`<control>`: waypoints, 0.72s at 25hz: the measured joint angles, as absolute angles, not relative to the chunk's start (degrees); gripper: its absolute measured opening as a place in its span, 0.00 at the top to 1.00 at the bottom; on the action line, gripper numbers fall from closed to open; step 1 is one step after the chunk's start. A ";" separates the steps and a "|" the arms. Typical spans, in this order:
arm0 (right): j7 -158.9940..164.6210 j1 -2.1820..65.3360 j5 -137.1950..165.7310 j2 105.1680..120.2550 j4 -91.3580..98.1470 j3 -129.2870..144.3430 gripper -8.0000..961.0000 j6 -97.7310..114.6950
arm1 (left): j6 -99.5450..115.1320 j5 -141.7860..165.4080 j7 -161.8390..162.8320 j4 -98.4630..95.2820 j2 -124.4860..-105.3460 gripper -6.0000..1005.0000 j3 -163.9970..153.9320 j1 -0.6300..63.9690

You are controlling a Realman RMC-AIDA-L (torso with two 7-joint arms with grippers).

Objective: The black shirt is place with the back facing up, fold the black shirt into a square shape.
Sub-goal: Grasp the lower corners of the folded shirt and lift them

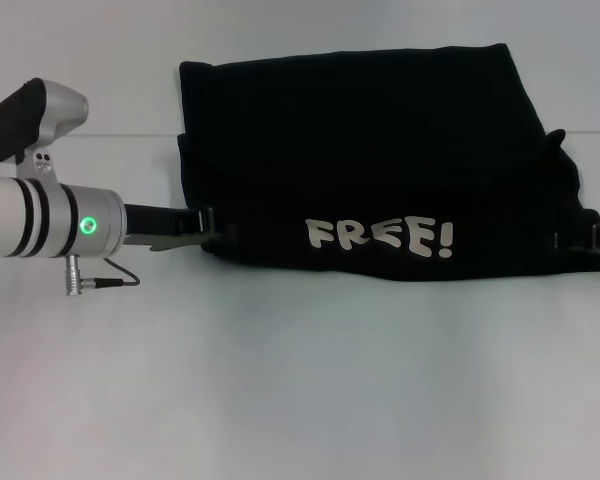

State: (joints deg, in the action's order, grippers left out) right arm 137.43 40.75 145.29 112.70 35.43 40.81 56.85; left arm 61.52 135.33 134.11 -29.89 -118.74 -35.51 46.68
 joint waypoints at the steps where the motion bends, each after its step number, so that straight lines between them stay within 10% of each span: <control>1: 137.51 40.85 145.29 112.76 35.15 41.16 0.19 56.47 | 61.52 135.17 134.11 -29.89 -118.74 0.97 -35.51 46.65; 9: 139.04 41.08 146.14 112.74 34.20 41.55 0.26 54.39 | 61.52 135.03 134.12 -29.85 -118.71 0.97 -35.50 46.50; 18: 139.04 41.40 146.16 112.76 34.51 41.21 0.58 54.86 | 61.84 134.70 134.12 -29.86 -118.93 0.97 -35.50 46.27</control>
State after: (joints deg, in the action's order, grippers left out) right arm 139.05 41.40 146.16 112.76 34.51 41.21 54.86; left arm 61.84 134.70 134.12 -29.86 -118.93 -35.50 46.27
